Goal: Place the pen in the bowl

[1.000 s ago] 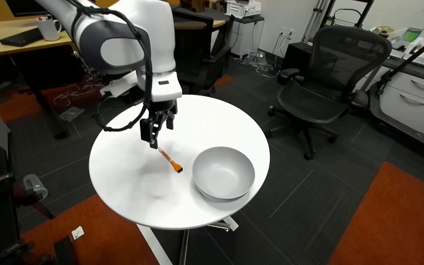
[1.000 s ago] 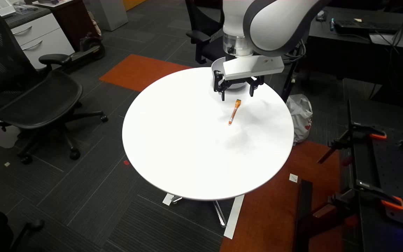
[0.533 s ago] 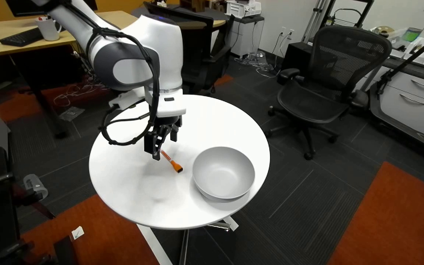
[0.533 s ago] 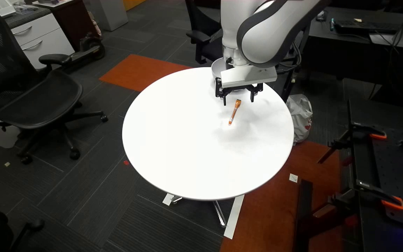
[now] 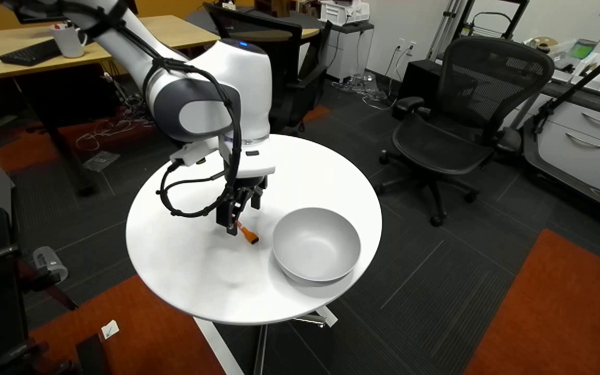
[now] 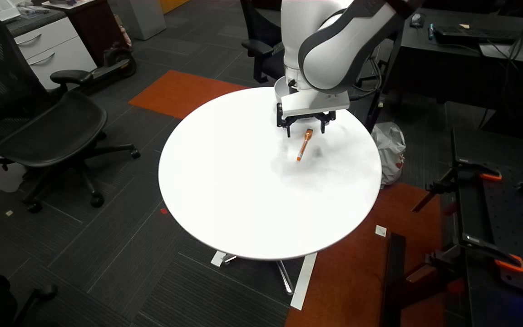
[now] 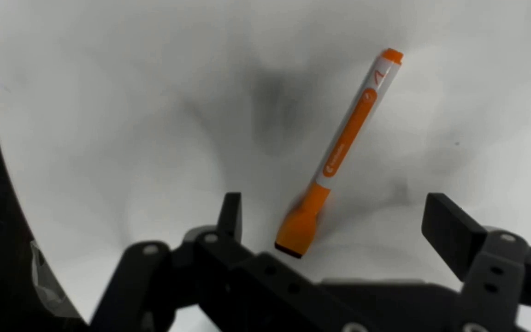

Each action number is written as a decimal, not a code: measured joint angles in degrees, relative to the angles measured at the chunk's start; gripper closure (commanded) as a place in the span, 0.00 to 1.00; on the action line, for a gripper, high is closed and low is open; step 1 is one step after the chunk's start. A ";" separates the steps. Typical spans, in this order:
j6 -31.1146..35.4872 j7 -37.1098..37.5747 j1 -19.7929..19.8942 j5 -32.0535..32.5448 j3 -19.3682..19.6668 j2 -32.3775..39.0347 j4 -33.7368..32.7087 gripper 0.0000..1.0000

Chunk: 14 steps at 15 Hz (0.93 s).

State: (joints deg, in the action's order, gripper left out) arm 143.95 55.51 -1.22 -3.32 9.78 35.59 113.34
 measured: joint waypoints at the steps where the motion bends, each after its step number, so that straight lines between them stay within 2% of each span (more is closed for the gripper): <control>1: 0.00 0.00 0.04 -0.22 0.00 0.43 -0.39 0.00; 6: 0.00 0.00 0.09 -1.43 0.00 2.07 -1.67 0.00; 7: 0.00 -0.01 0.09 -1.73 -0.01 2.31 -1.82 0.05; 8: 0.00 -0.01 0.10 -2.01 -0.01 2.51 -1.93 0.26; 10: 0.00 -0.05 0.12 -2.49 -0.02 2.87 -2.16 0.31; 14: 0.06 -0.05 0.13 -2.65 -0.03 3.40 -2.57 0.61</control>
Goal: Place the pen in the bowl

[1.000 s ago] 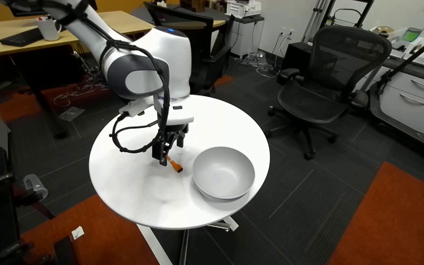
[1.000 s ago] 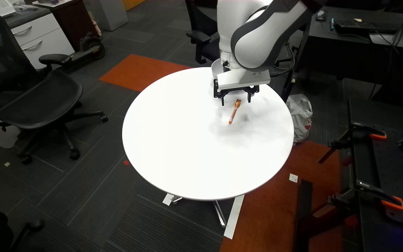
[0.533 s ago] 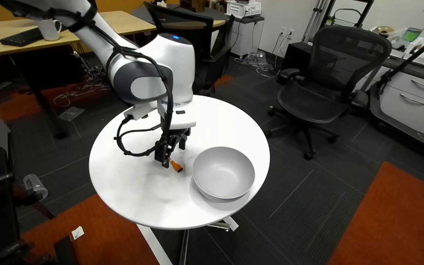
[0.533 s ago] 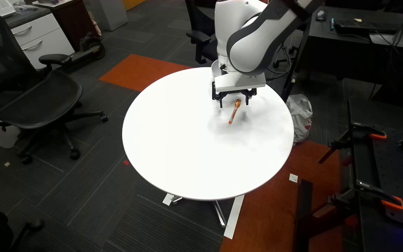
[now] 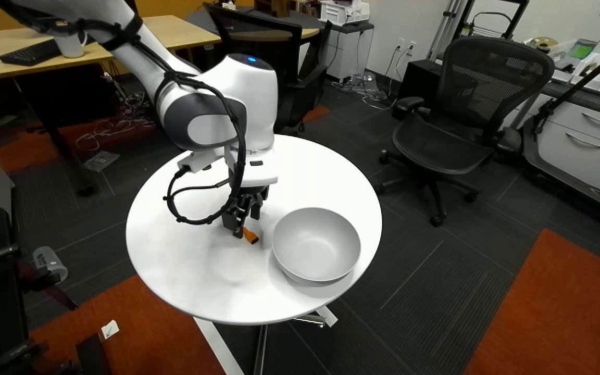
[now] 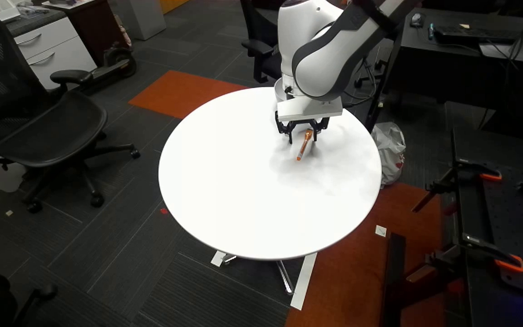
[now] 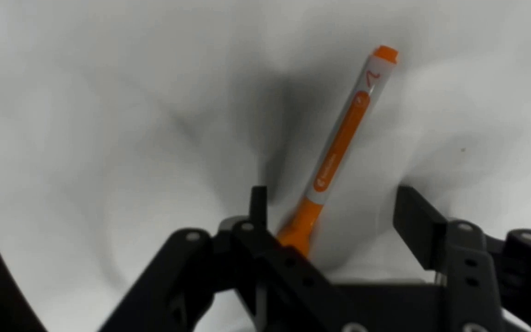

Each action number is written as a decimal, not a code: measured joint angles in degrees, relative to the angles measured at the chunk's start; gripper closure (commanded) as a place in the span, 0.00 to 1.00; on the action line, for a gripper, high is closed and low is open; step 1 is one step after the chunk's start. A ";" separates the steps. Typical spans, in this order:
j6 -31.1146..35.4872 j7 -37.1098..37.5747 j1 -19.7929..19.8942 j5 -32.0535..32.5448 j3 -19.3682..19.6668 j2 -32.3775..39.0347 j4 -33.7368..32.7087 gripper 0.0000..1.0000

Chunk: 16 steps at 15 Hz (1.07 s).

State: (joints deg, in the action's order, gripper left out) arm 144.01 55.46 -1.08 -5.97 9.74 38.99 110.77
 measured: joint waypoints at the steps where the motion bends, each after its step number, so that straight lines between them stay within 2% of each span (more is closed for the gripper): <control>1: 0.01 0.00 0.00 -0.01 -0.03 0.00 -0.26 0.69; 5: 0.01 0.00 0.00 -0.01 -0.05 0.01 -0.62 0.98; 6: 0.01 0.00 0.00 -0.01 -0.05 0.01 -0.62 1.00; 12: 0.29 -0.02 -0.97 1.70 0.79 -0.09 -1.00 0.97; 16: 1.09 0.66 -5.47 8.67 5.49 -2.45 -1.36 0.97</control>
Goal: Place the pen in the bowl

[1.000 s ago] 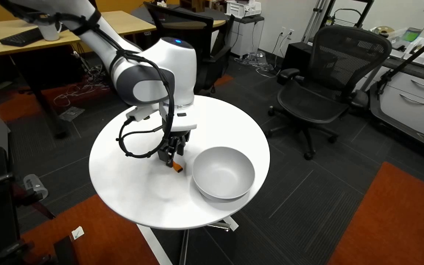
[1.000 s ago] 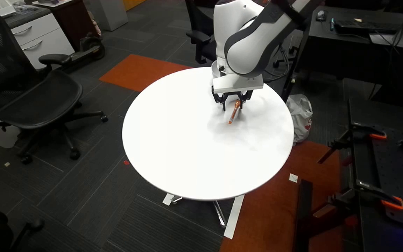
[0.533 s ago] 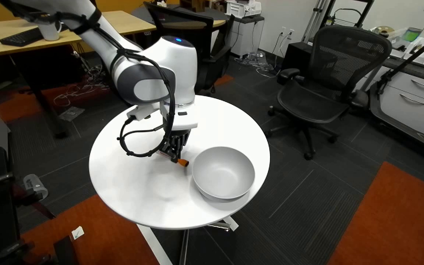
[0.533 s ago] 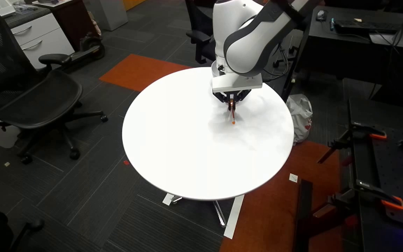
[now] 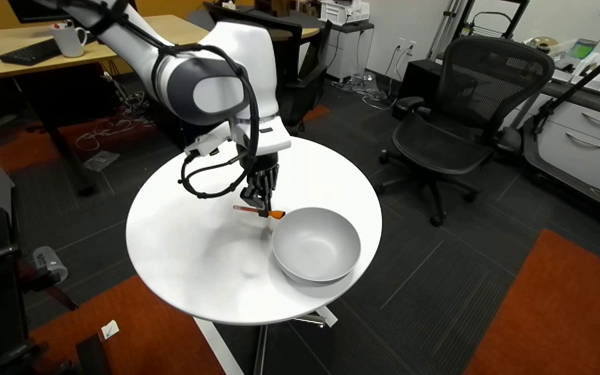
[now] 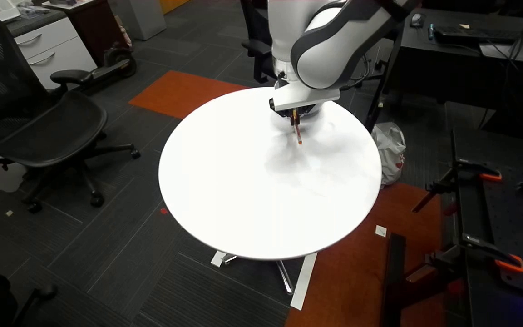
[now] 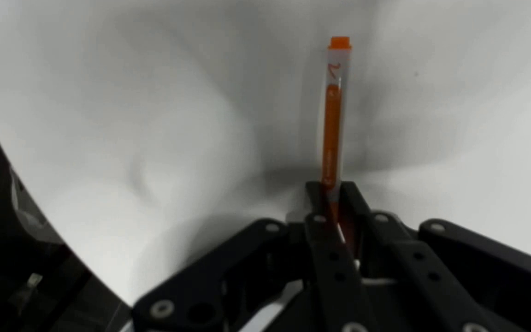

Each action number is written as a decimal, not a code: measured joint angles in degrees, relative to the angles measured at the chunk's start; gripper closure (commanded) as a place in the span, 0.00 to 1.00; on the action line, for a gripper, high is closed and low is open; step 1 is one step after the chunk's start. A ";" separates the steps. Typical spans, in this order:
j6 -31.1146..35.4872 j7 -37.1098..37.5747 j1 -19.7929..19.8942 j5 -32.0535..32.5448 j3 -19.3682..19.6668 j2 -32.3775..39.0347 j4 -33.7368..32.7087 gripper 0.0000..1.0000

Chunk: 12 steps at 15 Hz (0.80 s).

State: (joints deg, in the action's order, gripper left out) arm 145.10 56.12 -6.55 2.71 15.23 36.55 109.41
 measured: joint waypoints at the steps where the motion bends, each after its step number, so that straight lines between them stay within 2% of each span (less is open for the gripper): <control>1: 0.24 0.38 -0.96 1.80 1.19 -1.02 0.15 0.97; 6: 0.94 1.93 -2.91 9.49 5.14 -6.52 2.22 0.97; 12: 1.19 3.11 -1.26 13.92 7.13 -9.82 3.97 0.97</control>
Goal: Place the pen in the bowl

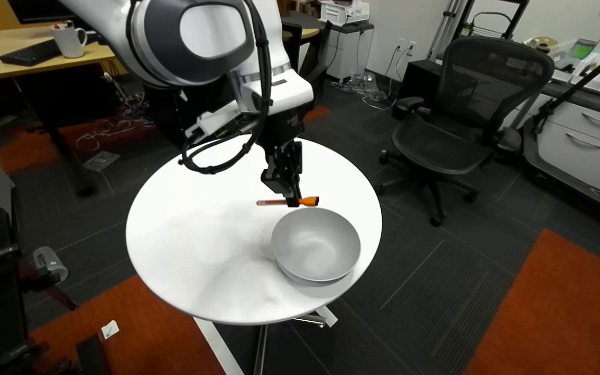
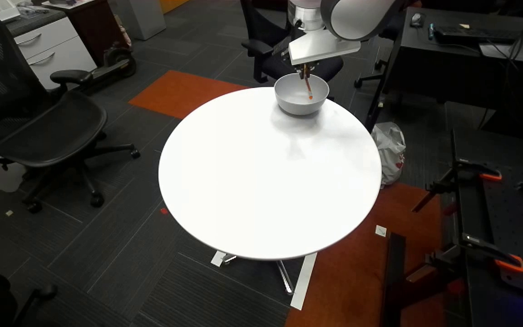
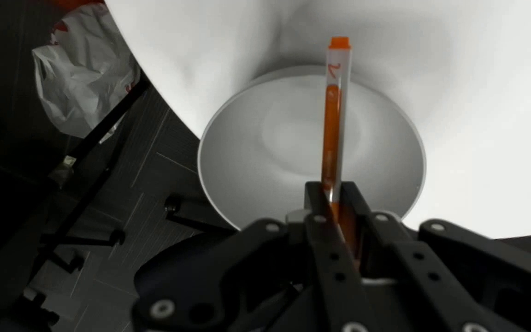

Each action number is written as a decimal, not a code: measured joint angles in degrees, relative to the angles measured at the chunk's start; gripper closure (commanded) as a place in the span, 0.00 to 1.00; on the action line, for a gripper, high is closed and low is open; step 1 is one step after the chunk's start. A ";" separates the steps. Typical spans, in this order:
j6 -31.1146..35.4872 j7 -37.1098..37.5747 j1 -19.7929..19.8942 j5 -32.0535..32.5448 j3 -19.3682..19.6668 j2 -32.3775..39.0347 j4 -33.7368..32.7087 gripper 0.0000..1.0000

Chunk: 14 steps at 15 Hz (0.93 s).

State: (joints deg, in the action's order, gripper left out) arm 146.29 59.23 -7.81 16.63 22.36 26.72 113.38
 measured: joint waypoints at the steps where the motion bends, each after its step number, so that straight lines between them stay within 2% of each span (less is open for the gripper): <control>1: 0.20 0.00 0.69 0.32 0.06 -0.01 -0.01 0.97; 7: 4.30 -0.71 4.82 0.63 0.06 0.35 -0.43 0.97; 13: 8.75 -4.07 6.91 -0.56 -1.01 1.31 -0.94 0.96; 14: 8.84 -4.93 7.10 -1.09 -1.35 1.44 -1.08 0.63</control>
State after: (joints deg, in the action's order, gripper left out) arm 155.13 54.30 -0.72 15.54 21.01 28.16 112.30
